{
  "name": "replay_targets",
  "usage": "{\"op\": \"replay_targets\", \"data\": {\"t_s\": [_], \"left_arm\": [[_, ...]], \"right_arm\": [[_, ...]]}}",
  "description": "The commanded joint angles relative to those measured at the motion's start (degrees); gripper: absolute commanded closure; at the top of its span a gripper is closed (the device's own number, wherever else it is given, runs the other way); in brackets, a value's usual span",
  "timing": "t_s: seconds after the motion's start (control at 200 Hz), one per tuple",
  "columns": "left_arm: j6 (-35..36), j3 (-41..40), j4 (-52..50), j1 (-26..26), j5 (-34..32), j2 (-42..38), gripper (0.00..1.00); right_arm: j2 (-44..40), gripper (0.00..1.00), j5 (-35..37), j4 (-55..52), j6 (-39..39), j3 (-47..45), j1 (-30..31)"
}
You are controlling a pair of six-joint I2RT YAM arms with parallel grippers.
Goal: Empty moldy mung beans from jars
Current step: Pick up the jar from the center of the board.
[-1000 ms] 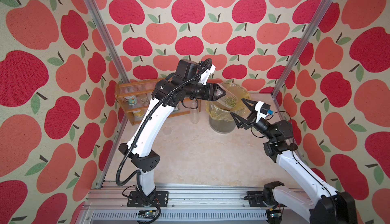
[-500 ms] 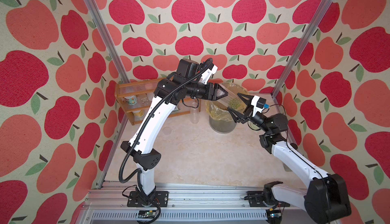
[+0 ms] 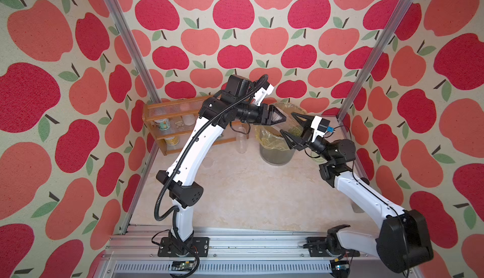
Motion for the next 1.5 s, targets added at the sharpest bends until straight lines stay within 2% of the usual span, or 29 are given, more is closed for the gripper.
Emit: {"op": "replay_targets", "data": {"t_s": [0.0, 0.2, 0.47, 1.01, 1.496], "left_arm": [[-1.92, 0.29, 2.63, 0.26, 3.63, 0.56, 0.55], [-0.93, 1.19, 0.71, 0.73, 3.23, -0.84, 0.55], [-2.19, -1.26, 2.9, 0.96, 6.46, -1.99, 0.55], [0.07, -3.8, 1.43, 1.94, 5.42, -5.83, 0.56], [-1.08, -4.52, 2.89, 2.1, 8.61, -5.51, 0.57]], "right_arm": [[1.1, 0.12, 0.34, 1.66, 0.97, 1.56, 0.3], [0.53, 0.1, 1.97, 0.86, -0.26, 0.03, -0.78], [0.89, 0.11, -1.37, 2.42, 2.01, 1.33, -0.97], [-0.69, 0.08, -2.63, -1.73, -0.88, -0.32, -2.25], [1.98, 0.1, -5.56, 2.34, 3.8, 1.36, -2.29]]}}
